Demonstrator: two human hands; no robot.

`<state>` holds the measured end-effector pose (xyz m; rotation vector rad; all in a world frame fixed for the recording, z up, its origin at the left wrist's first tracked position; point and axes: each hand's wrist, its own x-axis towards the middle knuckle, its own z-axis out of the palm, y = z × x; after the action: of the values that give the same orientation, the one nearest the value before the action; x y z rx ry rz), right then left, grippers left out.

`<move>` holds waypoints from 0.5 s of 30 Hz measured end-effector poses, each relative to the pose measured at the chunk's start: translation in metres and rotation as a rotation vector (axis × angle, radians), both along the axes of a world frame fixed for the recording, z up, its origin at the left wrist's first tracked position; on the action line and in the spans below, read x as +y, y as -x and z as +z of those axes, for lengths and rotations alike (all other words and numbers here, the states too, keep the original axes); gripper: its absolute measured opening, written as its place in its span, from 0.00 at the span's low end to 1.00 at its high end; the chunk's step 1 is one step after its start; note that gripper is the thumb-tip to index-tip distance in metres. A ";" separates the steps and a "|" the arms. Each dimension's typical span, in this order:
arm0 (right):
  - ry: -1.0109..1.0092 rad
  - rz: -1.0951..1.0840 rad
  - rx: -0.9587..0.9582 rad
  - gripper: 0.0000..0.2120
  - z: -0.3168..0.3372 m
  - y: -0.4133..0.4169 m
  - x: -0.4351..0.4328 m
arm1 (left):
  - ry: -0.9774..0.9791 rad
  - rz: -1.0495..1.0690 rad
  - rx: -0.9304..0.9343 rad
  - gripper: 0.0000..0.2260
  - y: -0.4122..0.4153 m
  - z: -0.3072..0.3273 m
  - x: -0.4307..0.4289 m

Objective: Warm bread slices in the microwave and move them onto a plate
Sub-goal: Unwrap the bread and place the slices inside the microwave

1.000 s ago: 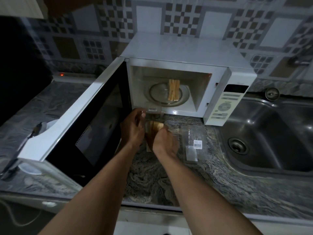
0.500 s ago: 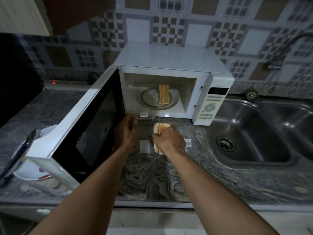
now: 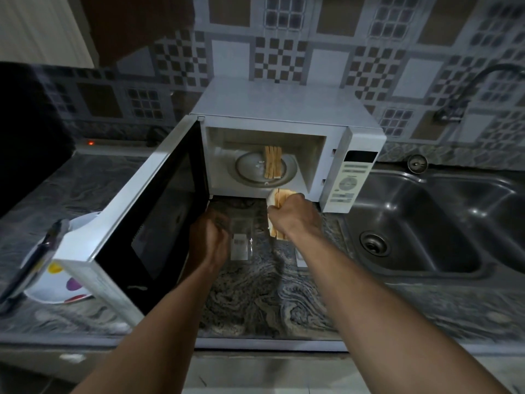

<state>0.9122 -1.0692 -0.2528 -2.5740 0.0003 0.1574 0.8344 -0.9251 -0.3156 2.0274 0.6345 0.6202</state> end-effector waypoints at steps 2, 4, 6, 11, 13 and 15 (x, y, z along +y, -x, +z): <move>0.000 -0.007 -0.023 0.19 0.003 -0.006 0.000 | -0.008 0.009 -0.024 0.09 0.001 0.011 -0.013; 0.007 -0.014 -0.034 0.20 0.007 -0.012 -0.001 | -0.163 -0.042 -0.088 0.12 0.003 0.015 -0.024; 0.019 -0.009 -0.041 0.20 0.011 -0.019 -0.002 | -0.232 -0.128 -0.099 0.11 -0.001 0.012 -0.036; 0.010 0.019 -0.089 0.21 0.019 -0.042 0.000 | -0.185 -0.230 0.017 0.12 -0.018 -0.003 -0.070; 0.016 0.048 -0.096 0.19 0.022 -0.054 0.001 | -0.135 -0.241 0.064 0.17 -0.029 -0.009 -0.084; 0.016 0.071 -0.093 0.18 0.024 -0.067 0.000 | -0.068 -0.274 0.136 0.22 -0.042 -0.012 -0.095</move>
<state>0.9792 -1.0691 -0.2283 -2.5963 -0.1250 0.0647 0.8768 -1.0201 -0.3278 2.1847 0.4071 0.3488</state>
